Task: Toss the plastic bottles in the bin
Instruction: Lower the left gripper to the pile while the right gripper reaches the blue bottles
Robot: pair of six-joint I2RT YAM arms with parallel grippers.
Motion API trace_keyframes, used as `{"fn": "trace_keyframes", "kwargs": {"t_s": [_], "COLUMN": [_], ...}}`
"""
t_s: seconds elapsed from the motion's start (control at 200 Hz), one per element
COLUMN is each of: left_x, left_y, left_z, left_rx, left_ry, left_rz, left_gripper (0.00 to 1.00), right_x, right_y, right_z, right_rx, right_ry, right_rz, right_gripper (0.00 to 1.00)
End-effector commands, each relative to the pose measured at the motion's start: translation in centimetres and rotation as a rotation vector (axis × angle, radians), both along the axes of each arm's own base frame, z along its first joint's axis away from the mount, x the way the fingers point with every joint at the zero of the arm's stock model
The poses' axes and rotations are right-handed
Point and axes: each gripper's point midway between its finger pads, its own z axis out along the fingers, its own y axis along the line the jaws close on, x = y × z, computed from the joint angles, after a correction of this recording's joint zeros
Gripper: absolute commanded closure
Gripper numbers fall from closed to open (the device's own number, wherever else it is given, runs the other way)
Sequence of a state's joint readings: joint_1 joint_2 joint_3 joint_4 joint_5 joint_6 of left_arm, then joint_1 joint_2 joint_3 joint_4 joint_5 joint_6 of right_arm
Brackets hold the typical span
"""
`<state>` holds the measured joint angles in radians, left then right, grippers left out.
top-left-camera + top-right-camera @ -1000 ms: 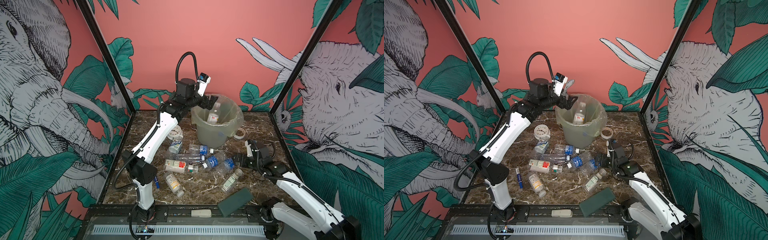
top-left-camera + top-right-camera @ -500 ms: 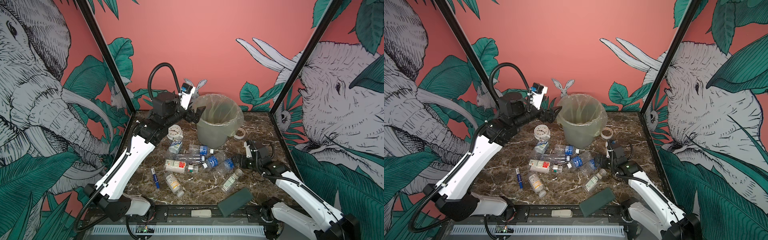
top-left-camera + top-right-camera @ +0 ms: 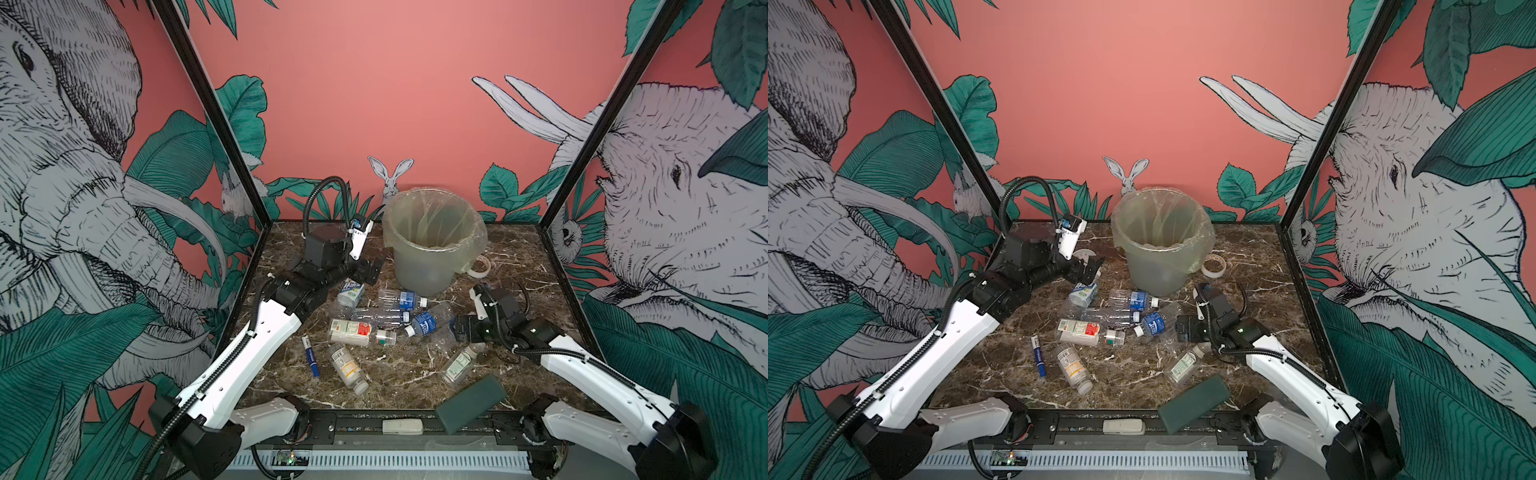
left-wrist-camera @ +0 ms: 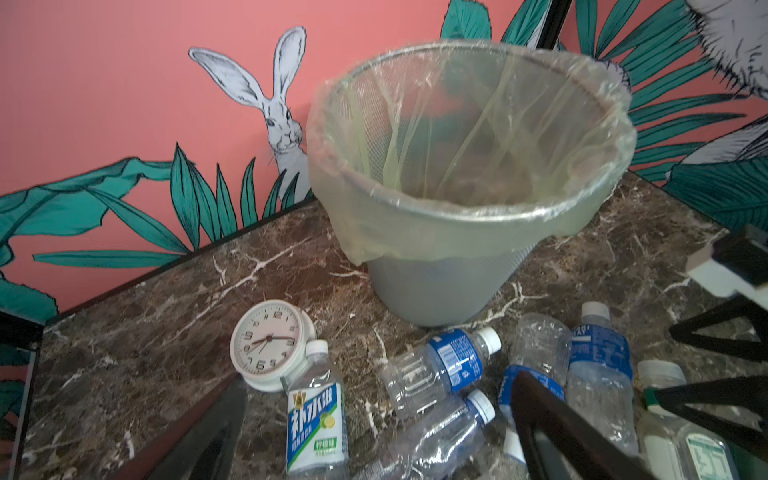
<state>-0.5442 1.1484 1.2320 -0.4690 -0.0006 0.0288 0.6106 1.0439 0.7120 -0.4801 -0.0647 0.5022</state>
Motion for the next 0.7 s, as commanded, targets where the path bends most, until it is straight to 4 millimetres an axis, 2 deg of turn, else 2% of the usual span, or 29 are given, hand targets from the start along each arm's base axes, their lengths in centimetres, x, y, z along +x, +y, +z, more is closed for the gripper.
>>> {"fn": "trace_keyframes", "kwargs": {"t_s": [0.0, 0.245, 0.4, 0.62, 0.645, 0.66, 0.695], "left_x": [-0.5, -0.1, 0.3, 1.4, 1.5, 1.6, 1.8], "left_y": [2.4, 6.9, 8.0, 10.0, 10.2, 10.4, 11.0], "left_z": [-2.3, -7.7, -9.6, -11.6, -11.8, -11.9, -12.3], "left_rx": [-0.016, -0.107, -0.121, -0.186, -0.201, -0.210, -0.231], "left_ry": [0.067, 0.215, 0.267, 0.367, 0.380, 0.389, 0.409], "left_rz": [0.073, 0.174, 0.211, 0.289, 0.297, 0.304, 0.325], "left_gripper": [0.01, 0.01, 0.02, 0.02, 0.03, 0.03, 0.03], "right_x": [0.2, -0.8, -1.1, -2.1, -2.4, -2.3, -2.4], "right_y": [2.9, 8.7, 12.6, 18.9, 19.4, 20.2, 21.2], "right_z": [1.9, 5.2, 6.8, 6.6, 5.7, 6.5, 6.3], "right_rx": [0.011, -0.097, -0.110, -0.185, -0.201, -0.189, -0.190], "right_ry": [-0.063, -0.207, -0.262, -0.253, -0.236, -0.253, -0.251], "right_rz": [0.145, 0.402, 0.543, 0.741, 0.763, 0.772, 0.798], "right_gripper": [0.01, 0.03, 0.04, 0.06, 0.06, 0.06, 0.06]}}
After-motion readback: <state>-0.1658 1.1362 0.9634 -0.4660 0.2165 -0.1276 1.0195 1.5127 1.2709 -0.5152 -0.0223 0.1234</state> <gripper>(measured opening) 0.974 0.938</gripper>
